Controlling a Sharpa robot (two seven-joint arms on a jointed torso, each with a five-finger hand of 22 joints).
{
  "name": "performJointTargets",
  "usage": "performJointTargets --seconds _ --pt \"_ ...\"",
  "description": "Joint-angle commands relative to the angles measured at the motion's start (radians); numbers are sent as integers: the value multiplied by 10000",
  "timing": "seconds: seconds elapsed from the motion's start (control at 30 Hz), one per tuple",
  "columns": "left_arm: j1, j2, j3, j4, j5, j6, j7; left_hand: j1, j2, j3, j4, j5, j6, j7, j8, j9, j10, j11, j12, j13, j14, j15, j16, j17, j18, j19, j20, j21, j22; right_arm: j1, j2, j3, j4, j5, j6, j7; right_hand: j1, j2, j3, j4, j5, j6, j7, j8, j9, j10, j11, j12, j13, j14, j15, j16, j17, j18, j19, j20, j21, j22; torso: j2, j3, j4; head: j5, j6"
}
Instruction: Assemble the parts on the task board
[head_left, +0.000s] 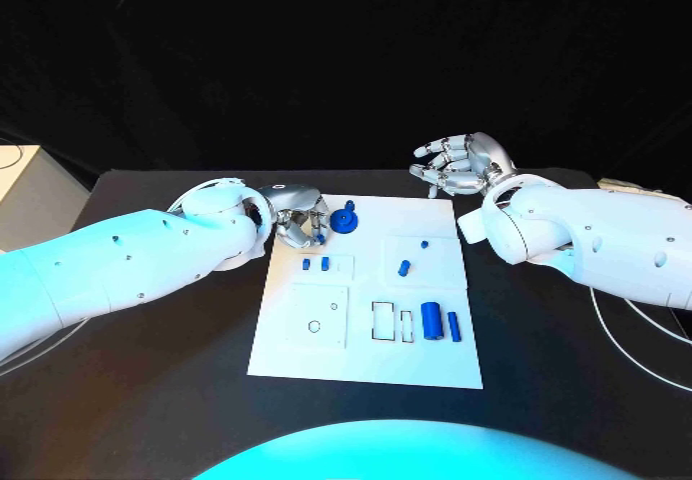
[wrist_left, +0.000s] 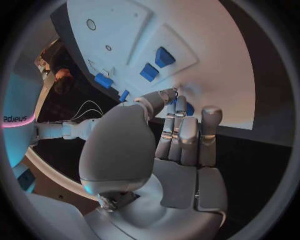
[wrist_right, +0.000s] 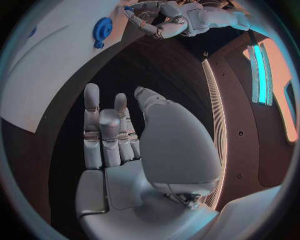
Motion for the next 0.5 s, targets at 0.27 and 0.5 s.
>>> performJointTargets --seconds 0.27,0.5 --pt "3 150 -48 -138 -48 242 27 -118 1 -54 14 -35 63 -1 -10 8 60 12 -43 5 80 -20 52 3 -137 34 0 3 3 -3 7 2 16 -33 98 101 -25 -6 70 13 37 -1 22 53 -10 -9 3 -57 -10 -56 -10 -62 -3 191 68 20 -59 -13 6 -3 1 -8 -12" --pt "3 148 -65 -155 -93 402 -86 -119 1 -56 12 -36 65 -2 -14 9 63 12 -50 6 87 -21 58 22 -138 39 -1 6 9 -3 2 2 16 -34 96 100 -25 -6 70 13 37 -1 22 53 -10 -9 3 -57 -10 -56 -10 -62 -3 191 68 20 -59 -13 -3 -2 5 -18 -41"
